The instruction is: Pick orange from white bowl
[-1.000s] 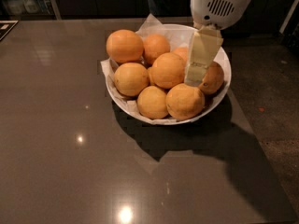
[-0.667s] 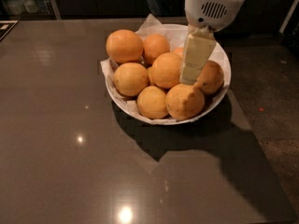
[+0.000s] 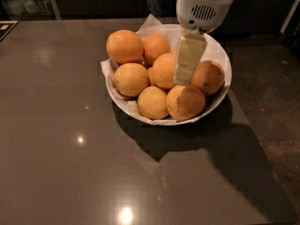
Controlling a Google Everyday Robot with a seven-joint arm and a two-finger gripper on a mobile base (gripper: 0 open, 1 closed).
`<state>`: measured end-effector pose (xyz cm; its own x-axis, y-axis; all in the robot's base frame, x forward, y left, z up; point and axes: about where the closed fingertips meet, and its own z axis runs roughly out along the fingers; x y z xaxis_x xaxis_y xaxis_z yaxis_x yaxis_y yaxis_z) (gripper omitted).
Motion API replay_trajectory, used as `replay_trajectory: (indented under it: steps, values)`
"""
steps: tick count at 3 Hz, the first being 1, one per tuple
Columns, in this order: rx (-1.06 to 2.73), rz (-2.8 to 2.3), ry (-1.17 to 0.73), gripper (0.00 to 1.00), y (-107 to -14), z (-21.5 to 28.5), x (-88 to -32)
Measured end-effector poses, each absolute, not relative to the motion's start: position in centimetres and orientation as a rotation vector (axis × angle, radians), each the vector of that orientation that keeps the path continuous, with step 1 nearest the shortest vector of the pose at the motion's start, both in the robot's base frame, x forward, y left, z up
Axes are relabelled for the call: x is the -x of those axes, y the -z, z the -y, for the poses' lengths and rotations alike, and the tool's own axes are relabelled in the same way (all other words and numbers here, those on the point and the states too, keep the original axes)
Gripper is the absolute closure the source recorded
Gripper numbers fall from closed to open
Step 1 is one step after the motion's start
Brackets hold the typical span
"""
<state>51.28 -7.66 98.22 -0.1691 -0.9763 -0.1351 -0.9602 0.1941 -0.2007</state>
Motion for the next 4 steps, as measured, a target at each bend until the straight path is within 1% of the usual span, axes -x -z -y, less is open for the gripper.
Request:
replay_trajectory:
  steps: [2,3,4]
  values:
    - [1.864,-2.25,0.076,0.26,-97.4,7.3,-52.1]
    - [1.873,-2.251,0.07,0.31,-97.1,7.0,-52.3]
    - [1.897,-2.248,0.071,0.32,-96.7,6.4,-52.1]
